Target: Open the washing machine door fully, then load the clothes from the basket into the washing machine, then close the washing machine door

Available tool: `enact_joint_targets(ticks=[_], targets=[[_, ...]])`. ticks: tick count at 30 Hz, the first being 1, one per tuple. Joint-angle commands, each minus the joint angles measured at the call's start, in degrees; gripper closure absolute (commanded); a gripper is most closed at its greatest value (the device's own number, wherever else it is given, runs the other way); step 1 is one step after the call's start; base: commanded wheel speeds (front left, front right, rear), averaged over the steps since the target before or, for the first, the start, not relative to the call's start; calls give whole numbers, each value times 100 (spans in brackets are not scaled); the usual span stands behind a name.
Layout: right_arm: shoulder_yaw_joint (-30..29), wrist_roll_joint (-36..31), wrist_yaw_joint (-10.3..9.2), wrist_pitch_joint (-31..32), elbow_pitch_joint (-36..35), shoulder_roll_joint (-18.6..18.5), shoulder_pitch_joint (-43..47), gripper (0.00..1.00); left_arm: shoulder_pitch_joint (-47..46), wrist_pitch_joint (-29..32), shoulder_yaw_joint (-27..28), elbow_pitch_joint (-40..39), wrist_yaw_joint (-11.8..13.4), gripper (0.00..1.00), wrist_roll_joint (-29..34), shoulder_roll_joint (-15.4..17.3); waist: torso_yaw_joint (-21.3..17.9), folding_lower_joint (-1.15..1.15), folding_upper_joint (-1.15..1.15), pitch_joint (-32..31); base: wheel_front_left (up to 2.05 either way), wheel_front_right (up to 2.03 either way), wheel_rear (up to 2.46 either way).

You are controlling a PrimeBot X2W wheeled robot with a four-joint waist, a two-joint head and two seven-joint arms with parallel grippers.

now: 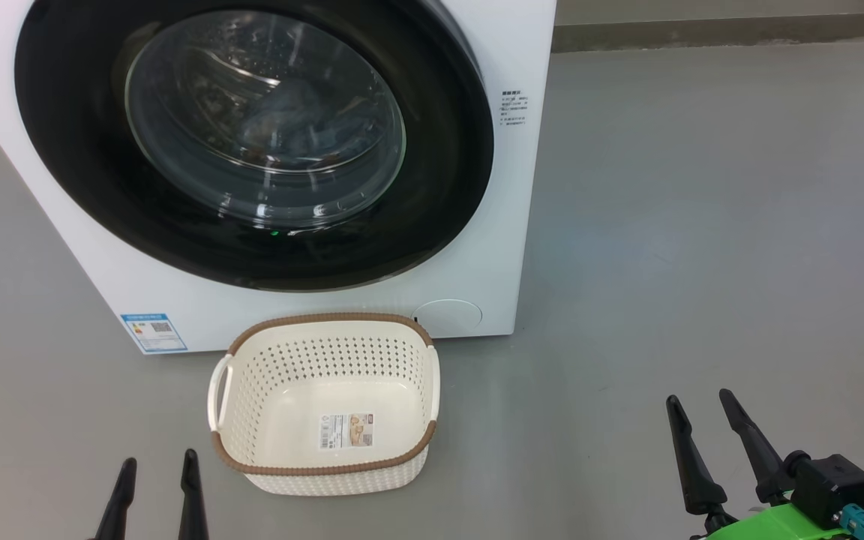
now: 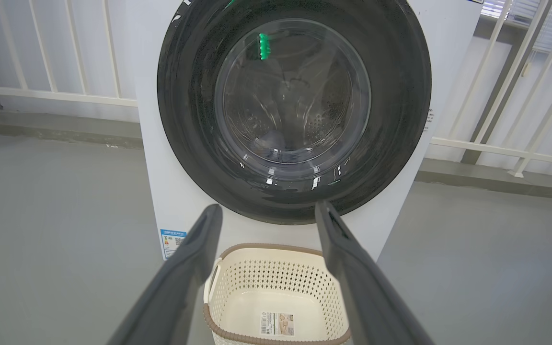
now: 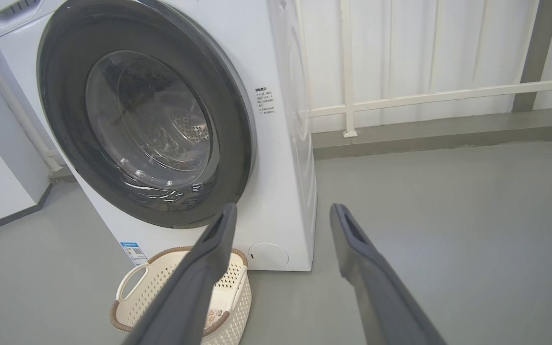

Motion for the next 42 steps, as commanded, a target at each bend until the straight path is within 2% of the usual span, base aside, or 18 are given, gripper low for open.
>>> enact_joint_targets(ticks=[1, 14, 15, 16, 20, 27, 30, 42], targets=[[124, -35, -16, -26, -172, -13, -43, 0, -105, -52, 183, -163, -22, 0, 90, 82, 6, 0, 0, 2, 0, 0, 0], [101, -73, -16, -26, -177, 35, -35, 0, -74, -52, 144, -186, -61, 0, 73, 82, 61, 0, 0, 3, 0, 0, 0], [99, -74, -16, -26, -178, 37, -34, 100, -72, -52, 137, -187, -85, 100, 70, 82, 62, 0, 0, 2, 0, 0, 0], [-22, -10, 0, 1, 26, 52, 1, 100, 32, 4, -42, 16, -56, 100, 11, -2, 62, 0, 0, 2, 0, 0, 0], [-15, 20, 0, 8, 327, 67, 19, 100, 73, 40, -81, 280, -55, 100, -27, -84, 63, 0, 0, 2, 0, 0, 0], [-42, 461, -1, 123, 332, 65, -14, 100, 0, 147, -45, 318, -78, 100, -466, -68, 51, 13, 0, -7, 0, 0, 0], [-57, 711, -1, 187, 347, 64, -42, 100, -48, 208, -25, 349, -91, 100, -714, -58, 44, 1, 0, 7, 0, 0, 0], [-103, 1402, -3, 370, 377, 61, -117, 100, -182, 381, 37, 422, -128, 100, -1401, -35, 26, 0, 0, 18, 0, 0, 0]])
